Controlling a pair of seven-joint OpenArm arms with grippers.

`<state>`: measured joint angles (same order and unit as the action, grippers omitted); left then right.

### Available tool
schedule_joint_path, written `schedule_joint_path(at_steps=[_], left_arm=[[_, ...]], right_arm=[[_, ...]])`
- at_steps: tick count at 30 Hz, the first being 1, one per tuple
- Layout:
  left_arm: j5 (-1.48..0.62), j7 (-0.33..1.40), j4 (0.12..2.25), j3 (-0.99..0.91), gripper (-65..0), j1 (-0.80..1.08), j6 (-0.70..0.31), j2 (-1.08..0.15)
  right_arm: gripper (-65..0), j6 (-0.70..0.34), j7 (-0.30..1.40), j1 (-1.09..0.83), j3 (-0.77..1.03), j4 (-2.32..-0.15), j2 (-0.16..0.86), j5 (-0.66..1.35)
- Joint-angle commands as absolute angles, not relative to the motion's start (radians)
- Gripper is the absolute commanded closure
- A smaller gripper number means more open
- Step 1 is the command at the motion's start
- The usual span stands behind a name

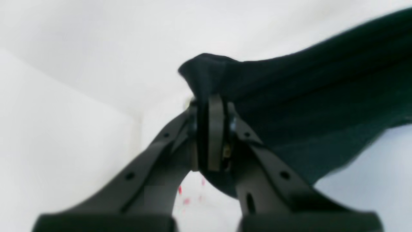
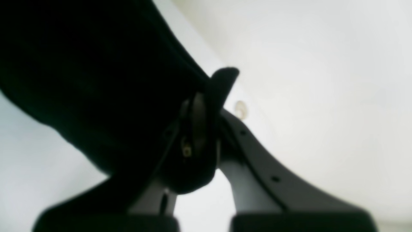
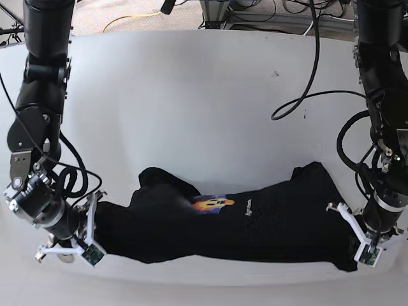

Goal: Fold the T-shirt properly

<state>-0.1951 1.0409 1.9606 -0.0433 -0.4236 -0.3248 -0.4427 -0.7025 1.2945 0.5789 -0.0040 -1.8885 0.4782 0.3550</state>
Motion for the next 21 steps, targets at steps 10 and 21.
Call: schedule_joint_path(at_steps=[10, 21], left_arm=[[-0.13, 1.043, 2.006, -0.188, 0.0, -0.068, -0.45, -0.499], [-0.13, 1.043, 2.002, -0.266, 0.0, 0.242, -0.45, -0.427]], right_arm=[[0.0, -0.698, 1.334, 0.154, 0.22, -2.018, 0.384, 0.288], [0.0, -0.698, 1.331, -0.119, 0.294, -2.023, 0.271, 0.288]])
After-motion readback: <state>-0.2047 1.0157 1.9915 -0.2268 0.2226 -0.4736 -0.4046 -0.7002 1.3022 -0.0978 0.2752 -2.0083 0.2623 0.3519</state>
